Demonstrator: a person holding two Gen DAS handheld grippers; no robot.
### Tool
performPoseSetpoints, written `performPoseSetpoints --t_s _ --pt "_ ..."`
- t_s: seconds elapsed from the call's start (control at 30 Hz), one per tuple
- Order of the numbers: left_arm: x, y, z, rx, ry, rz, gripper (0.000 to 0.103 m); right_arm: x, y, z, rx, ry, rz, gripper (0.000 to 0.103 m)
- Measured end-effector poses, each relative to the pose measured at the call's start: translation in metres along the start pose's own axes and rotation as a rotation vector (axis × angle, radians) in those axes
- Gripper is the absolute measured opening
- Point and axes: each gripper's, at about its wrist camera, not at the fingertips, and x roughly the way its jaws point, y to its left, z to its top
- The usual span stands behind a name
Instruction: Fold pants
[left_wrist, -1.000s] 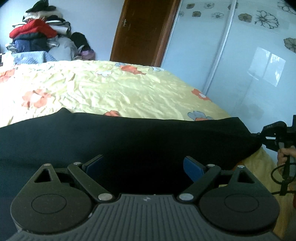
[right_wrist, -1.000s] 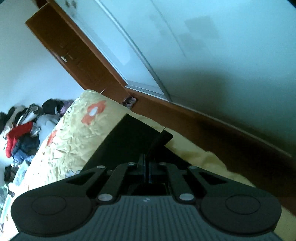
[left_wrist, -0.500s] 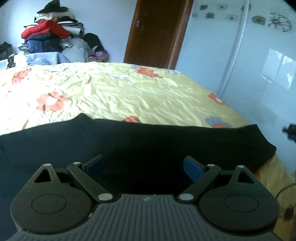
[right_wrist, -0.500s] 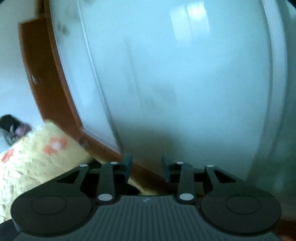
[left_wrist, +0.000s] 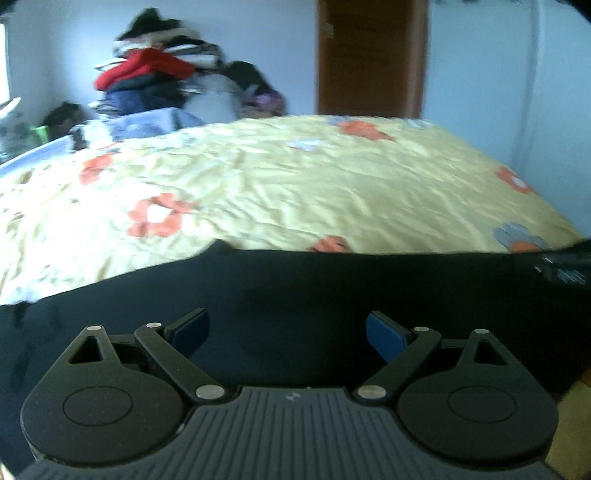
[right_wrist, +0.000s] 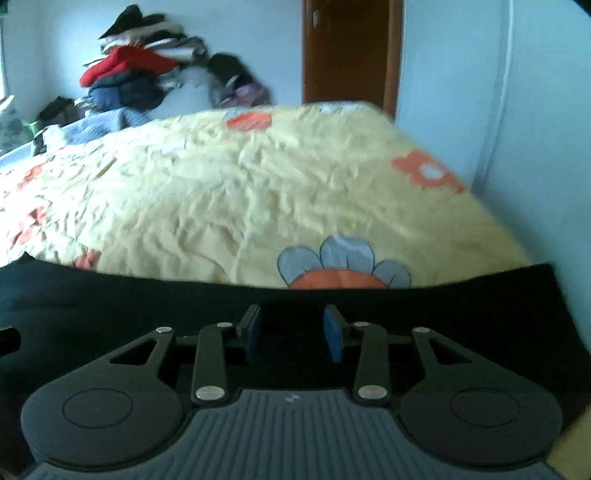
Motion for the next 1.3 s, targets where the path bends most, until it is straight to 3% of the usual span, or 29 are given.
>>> performPoseSetpoints --t_s 0.07,0.13,0.2,0.27,0.3,0.4,0.47,0.57,0.67,0.77,0.83,0.9,1.03,1.1,1.17,1.3 --pt "-0.001 0.004 0.000 -0.021 -0.008 0.037 0.095 -0.015 0.015 -0.010 -0.005 -0.019 0.129 0.039" --pt "0.002 0.006 -0.001 -0.030 0.009 0.049 0.095 -0.024 0.035 -0.021 -0.035 -0.004 0.248 0.052" --pt "0.003 0.008 -0.002 -0.027 0.034 0.065 0.095 -0.013 0.055 -0.025 -0.084 0.006 0.207 0.065" --pt "0.001 0.009 -0.005 -0.010 0.040 0.092 0.095 0.005 0.061 -0.024 -0.056 0.044 0.116 0.065" --pt "-0.002 0.011 -0.007 -0.001 0.029 0.102 0.095 0.001 0.059 -0.023 -0.011 0.035 0.137 0.067" --pt "-0.006 0.016 -0.011 -0.002 0.018 0.143 0.095 -0.026 0.060 -0.027 0.060 -0.009 0.380 0.065" --pt "-0.006 0.018 -0.011 -0.012 0.028 0.157 0.095 -0.034 0.065 -0.030 0.087 -0.022 0.437 0.066" --pt "-0.009 0.019 -0.013 -0.009 0.026 0.195 0.095 -0.046 0.062 -0.036 0.145 -0.040 0.412 0.066" --pt "-0.010 0.018 -0.013 0.001 0.019 0.245 0.096 -0.085 0.061 -0.037 0.157 -0.130 0.421 0.066" --pt "-0.009 0.018 -0.011 -0.020 0.033 0.262 0.096 -0.124 0.076 -0.039 0.042 -0.243 0.411 0.071" --pt "-0.009 0.016 -0.010 -0.026 0.033 0.256 0.096 -0.144 0.084 -0.040 -0.032 -0.299 0.407 0.083" --pt "-0.010 0.013 -0.011 -0.020 0.033 0.261 0.096 -0.152 0.087 -0.040 -0.067 -0.331 0.400 0.083" --pt "-0.013 0.010 -0.013 -0.017 0.033 0.241 0.096 -0.125 0.077 -0.041 -0.062 -0.260 0.216 0.084" --pt "-0.017 0.011 -0.014 -0.018 0.023 0.233 0.096 -0.109 0.056 -0.048 0.000 -0.219 0.169 0.084" --pt "-0.022 0.014 -0.015 -0.027 0.004 0.226 0.096 -0.098 0.023 -0.057 0.111 -0.174 0.179 0.084" --pt "-0.027 0.019 -0.019 -0.061 -0.018 0.221 0.096 -0.090 -0.063 -0.087 0.396 -0.145 0.141 0.084"
